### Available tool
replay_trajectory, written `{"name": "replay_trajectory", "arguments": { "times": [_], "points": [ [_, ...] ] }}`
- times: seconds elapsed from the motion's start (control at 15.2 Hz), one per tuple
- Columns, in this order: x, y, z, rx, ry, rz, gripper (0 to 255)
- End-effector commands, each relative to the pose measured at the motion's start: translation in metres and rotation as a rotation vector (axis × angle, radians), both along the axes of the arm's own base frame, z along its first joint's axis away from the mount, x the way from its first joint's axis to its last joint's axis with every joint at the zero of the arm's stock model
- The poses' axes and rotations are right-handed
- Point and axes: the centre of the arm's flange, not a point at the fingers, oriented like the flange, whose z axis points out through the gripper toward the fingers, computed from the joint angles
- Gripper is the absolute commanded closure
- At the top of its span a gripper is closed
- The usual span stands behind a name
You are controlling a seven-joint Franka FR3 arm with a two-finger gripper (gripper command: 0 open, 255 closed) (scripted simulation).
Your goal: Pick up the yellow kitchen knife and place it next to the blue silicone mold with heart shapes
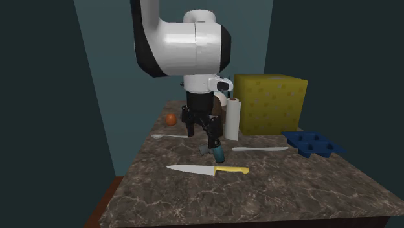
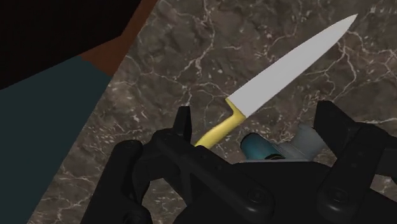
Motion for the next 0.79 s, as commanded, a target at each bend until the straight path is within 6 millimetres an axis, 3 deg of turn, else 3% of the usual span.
{"name": "replay_trajectory", "arguments": {
  "times": [0.0, 0.53, 0.73],
  "points": [
    [0.011, -0.005, -0.022, -0.006, -0.006, -0.067, 0],
    [0.059, -0.046, -0.103, -0.029, -0.030, -0.320, 0],
    [0.064, -0.051, -0.121, -0.032, -0.032, -0.345, 0]
  ]
}}
